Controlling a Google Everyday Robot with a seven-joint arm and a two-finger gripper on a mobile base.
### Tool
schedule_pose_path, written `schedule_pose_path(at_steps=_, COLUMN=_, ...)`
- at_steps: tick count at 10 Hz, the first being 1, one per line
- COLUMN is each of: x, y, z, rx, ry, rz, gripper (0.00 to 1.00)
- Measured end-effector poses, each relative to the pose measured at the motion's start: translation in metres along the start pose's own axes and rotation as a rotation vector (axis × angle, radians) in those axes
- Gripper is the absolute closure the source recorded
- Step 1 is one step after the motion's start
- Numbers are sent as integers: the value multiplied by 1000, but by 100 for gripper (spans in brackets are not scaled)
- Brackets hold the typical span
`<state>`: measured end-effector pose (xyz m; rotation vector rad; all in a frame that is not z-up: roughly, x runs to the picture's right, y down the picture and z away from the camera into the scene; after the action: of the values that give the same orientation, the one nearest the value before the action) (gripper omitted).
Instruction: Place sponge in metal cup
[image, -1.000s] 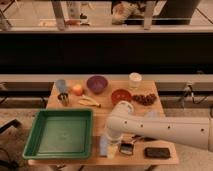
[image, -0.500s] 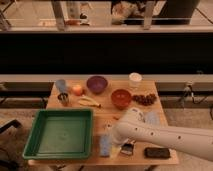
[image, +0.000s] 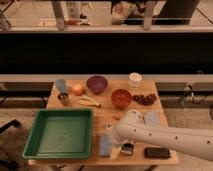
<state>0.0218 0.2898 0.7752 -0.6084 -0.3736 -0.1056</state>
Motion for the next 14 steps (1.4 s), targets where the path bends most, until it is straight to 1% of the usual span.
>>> schedule_pose_path(at_steps=3, x=1, y=0, z=3, rx=3, ry=11, rz=-2, gripper=20)
schedule_pose_path(at_steps=5, x=-4, y=0, z=3, rx=0, ry=13, rz=-7, gripper=21)
schedule_pose_path(at_steps=6, x=-5, y=1, z=3, rx=-2, ry=14, rz=-1, gripper=27)
schedule_pose_path(at_steps=7, x=-5, y=2, z=2, rx=-3, ry=18, rz=7, gripper=38)
schedule_pose_path(at_steps=8, x=-8, y=1, z=0, rx=-3, ry=22, rz=9, gripper=46)
schedule_pose_path(at_steps=9, x=-10, y=2, z=-1, rx=-6, ry=28, rz=16, gripper=59)
schedule_pose_path(at_steps=10, x=-10, y=2, z=-2, rx=-6, ry=31, rz=21, gripper=67)
schedule_pose_path(at_steps=12, x=-9, y=1, z=-4, rx=-5, ry=38, rz=27, gripper=88)
schedule_pose_path(at_steps=13, x=-8, y=-1, z=-6, rx=2, ry=39, rz=30, gripper=96)
schedule_pose_path(at_steps=14, x=-5, y=-8, z=-13, rx=17, ry=36, rz=32, gripper=100)
